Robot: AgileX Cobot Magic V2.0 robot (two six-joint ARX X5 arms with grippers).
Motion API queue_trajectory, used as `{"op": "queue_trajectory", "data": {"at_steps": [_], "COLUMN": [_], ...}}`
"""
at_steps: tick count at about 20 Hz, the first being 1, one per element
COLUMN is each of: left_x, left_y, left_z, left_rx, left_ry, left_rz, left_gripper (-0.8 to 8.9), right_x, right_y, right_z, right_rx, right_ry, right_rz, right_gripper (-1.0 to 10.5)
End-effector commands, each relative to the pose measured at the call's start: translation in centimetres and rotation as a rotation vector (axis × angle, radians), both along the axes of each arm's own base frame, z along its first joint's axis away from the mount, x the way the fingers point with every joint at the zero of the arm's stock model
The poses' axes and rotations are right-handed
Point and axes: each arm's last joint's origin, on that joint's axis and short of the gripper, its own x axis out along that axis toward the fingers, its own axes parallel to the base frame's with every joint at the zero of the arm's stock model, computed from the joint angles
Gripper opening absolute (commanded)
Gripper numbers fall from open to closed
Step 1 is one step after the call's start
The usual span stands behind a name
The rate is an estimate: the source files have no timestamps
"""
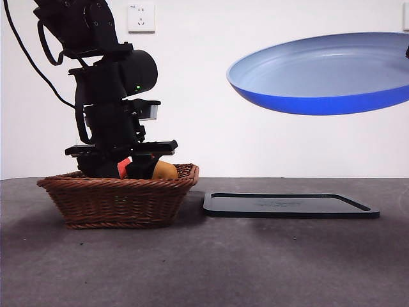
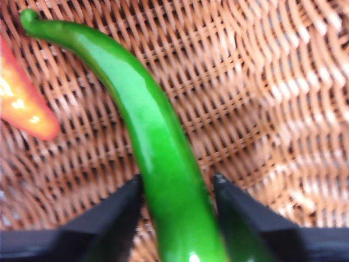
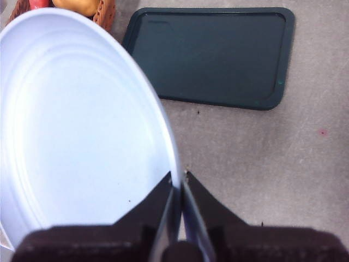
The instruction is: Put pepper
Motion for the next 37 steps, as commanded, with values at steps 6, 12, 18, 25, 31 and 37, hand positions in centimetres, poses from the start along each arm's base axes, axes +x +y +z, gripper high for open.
{"op": "queue_trajectory", "data": {"at_steps": [6,12,18,25,31,37], "left_x": [-0.2,-1.4,-5.2,-10.5,-11.7,-10.4], "left_y": [-0.4,0.1,0.4,-4.5,-10.2,-12.0], "left_z": [1.3,5.1,11.8,14.3,11.5,7.5], "left_rx": [-0.022,-0.063,-0.175,-0.382,-0.336,-0.253], "left_ry": [-0.015,-0.093,-0.222,-0.186,-0.224,-0.170], "left_rz": [-0.005,-0.008,-0.071,-0.367,-0.490,-0.496], "left_gripper": [1.48,1.47,1.48,1.48,1.48,1.48], "right_x": [0.2,0.8,4.9,9.7,9.9,9.8], "right_y": [0.1,0.2,0.9,2.6,2.9,2.9], "right_z": [0.3,-0.1,-2.9,-6.7,-7.1,-7.1], "right_rx": [0.011,0.010,0.035,0.218,0.230,0.229], "right_ry": [-0.012,0.011,0.156,0.278,0.303,0.307], "right_rz": [-0.007,-0.010,-0.060,-0.068,-0.059,-0.059], "right_gripper": [0.1,0.1,0.1,0.1,0.1,0.1]}}
